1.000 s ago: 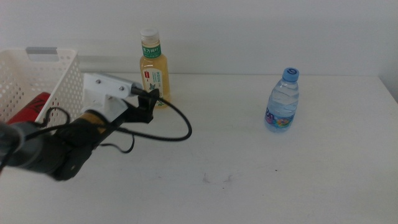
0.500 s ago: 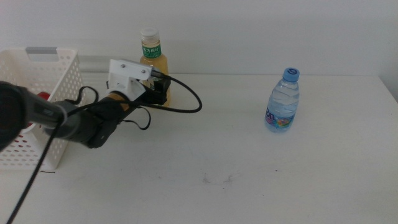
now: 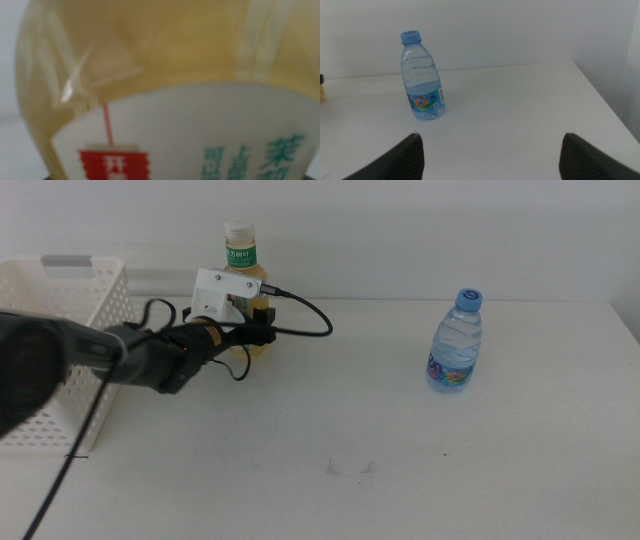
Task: Use arms to grab the bottles and put them into the dustbin to the left of the table.
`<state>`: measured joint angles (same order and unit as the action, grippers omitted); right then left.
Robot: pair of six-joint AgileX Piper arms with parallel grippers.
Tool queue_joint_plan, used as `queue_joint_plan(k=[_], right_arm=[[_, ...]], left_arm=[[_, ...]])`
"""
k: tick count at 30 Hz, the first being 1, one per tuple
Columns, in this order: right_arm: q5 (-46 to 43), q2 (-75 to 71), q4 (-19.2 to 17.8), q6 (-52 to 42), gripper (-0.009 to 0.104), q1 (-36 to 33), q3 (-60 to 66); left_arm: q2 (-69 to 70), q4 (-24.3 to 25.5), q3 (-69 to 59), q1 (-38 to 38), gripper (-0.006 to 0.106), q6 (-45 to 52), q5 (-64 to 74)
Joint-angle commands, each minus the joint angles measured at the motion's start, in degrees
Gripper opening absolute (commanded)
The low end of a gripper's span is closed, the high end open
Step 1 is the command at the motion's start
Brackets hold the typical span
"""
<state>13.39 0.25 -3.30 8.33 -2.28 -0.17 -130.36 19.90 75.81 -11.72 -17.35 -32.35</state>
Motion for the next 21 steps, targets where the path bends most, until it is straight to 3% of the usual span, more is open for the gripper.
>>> queue_joint_plan(k=[1, 4, 9, 11, 15, 17, 21], right_arm=[[-0.2, -0.2, -0.8, -0.4, 0.089, 0.5, 0.2], [-0.2, -0.2, -0.8, -0.4, 0.089, 0.5, 0.2], [-0.2, -0.2, -0.8, -0.4, 0.089, 0.5, 0.2], [-0.2, -0.2, -0.8, -0.4, 0.089, 0.5, 0.2], [-0.2, -0.2, -0.8, -0.4, 0.089, 0.5, 0.2], [-0.2, -0.2, -0.8, -0.4, 0.089, 0.5, 0.2], [-0.2, -0.2, -0.8, -0.4, 0.089, 0.5, 0.2]], left_arm=[[6.9, 4.1, -2.8, -0.2, 0.017, -4.3, 4.8], [18.1, 10.6, -8.8, -1.2, 0.0, -11.3, 16.1], [37.1, 11.4, -12.8, -6.3, -0.002, -17.4, 42.6], [42.3, 7.0, -12.1, -8.2, -0.002, -13.2, 53.4], [49.1, -8.9, -8.6, -8.0, -0.002, 6.3, 66.7], [50.7, -14.0, -6.6, -6.7, -0.002, 12.3, 70.7], [51.0, -15.0, 0.5, -3.1, -0.002, 16.8, 80.3]])
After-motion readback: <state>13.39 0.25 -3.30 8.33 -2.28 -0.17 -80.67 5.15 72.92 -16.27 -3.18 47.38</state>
